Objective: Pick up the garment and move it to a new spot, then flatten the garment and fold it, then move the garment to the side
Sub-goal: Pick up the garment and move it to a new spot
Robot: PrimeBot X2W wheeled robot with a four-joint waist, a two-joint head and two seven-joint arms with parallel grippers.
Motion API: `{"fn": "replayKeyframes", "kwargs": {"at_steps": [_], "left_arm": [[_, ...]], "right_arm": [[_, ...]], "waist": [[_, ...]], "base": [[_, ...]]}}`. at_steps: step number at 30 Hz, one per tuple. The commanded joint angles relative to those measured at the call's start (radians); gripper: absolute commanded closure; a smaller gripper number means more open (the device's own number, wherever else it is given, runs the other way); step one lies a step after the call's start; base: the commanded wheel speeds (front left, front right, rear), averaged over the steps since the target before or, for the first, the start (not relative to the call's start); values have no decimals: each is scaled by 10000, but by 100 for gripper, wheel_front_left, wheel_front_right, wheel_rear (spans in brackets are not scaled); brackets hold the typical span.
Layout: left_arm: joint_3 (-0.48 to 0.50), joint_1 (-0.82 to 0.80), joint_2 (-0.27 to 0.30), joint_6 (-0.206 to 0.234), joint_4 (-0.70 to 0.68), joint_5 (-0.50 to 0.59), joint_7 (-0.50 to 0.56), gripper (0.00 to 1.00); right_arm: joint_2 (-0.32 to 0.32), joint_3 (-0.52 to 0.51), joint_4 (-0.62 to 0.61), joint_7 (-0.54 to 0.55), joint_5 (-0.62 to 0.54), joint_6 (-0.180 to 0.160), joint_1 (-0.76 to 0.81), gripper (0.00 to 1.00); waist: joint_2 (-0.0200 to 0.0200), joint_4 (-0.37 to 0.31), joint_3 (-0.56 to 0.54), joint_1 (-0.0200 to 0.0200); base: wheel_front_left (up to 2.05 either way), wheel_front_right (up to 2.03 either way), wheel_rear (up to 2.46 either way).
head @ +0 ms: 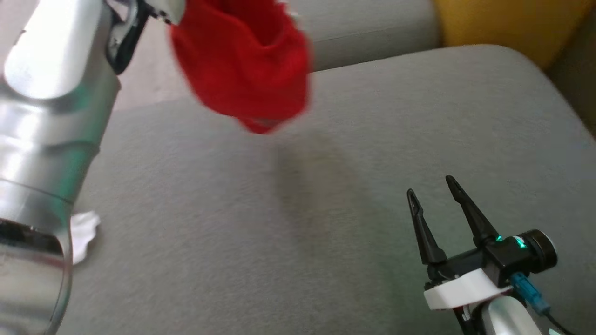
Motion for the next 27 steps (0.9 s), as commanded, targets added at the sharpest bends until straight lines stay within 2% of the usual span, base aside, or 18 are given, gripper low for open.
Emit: {"fn": "replayKeyframes", "kwargs": {"at_steps": [1, 8, 13, 17, 18, 19, 22, 27], "left_arm": [[-8, -385, 473, 18, -403, -192, 41, 100], [-1839, 1435, 1005, 18, -959, -1116, -605, 100], [-2985, 3211, 1246, 18, -380, -1692, -1252, 100], [-3133, 3909, 1182, 205, 301, -1458, -1687, 100], [-3038, 4149, 1075, 299, 468, -1485, -1753, 73], [-2902, 4388, 953, 389, 584, -1537, -1790, 0], [-1854, 5136, 597, 722, 19, -1695, -1812, 0], [-137, 6820, 193, 1393, -1405, -1045, -1816, 0]], "right_arm": [[68, 193, -347, -109, 78, -7, -486, 0], [97, 76, -405, -109, 198, -7, -503, 0], [104, 21, -436, -109, 308, -7, -564, 0], [106, -64, -426, -109, 374, -7, -601, 0], [106, -96, -414, -109, 379, -7, -612, 0], [106, -131, -397, -109, 378, -7, -613, 0], [107, -232, -317, -109, 337, -7, -555, 0], [107, -265, -94, -109, 366, -7, -384, 0]], "waist": [[-1, -808, -151, 1], [-1, -1213, 160, 1], [-1, -1262, 495, 1], [-1, -1186, 694, 1], [-1, -1139, 734, 1], [-1, -1083, 748, 1], [-1, -830, 681, 1], [-1, -283, 345, 1]], "base": [[0, 0, 0], [0, 0, 0], [0, 0, 0], [0, 0, 0], [0, 0, 0], [0, 0, 0], [0, 0, 0], [0, 0, 0]]}}
